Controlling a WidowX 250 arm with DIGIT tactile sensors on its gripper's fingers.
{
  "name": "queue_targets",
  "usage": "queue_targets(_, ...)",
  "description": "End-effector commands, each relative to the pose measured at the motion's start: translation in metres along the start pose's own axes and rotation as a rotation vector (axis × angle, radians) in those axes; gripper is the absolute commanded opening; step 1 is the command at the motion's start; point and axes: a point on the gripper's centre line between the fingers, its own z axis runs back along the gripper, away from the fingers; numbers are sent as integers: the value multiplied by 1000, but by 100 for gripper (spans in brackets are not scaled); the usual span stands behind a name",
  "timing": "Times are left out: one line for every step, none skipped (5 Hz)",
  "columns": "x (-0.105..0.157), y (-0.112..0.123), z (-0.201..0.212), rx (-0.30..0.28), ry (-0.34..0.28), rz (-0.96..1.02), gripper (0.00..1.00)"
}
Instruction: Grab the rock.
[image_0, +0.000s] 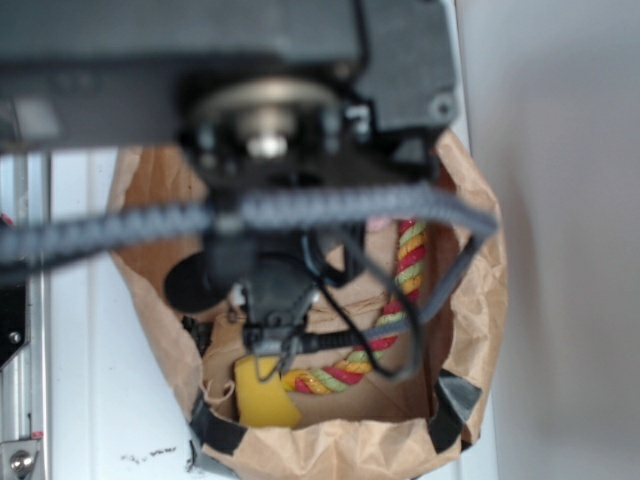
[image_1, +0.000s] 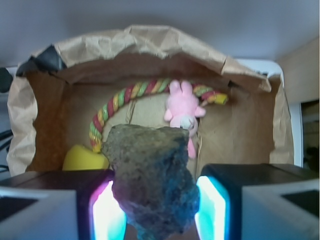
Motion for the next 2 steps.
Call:
queue_targets(5,-3,2,164,-94,57,0)
queue_targets(4,-4,0,102,-98,68,0)
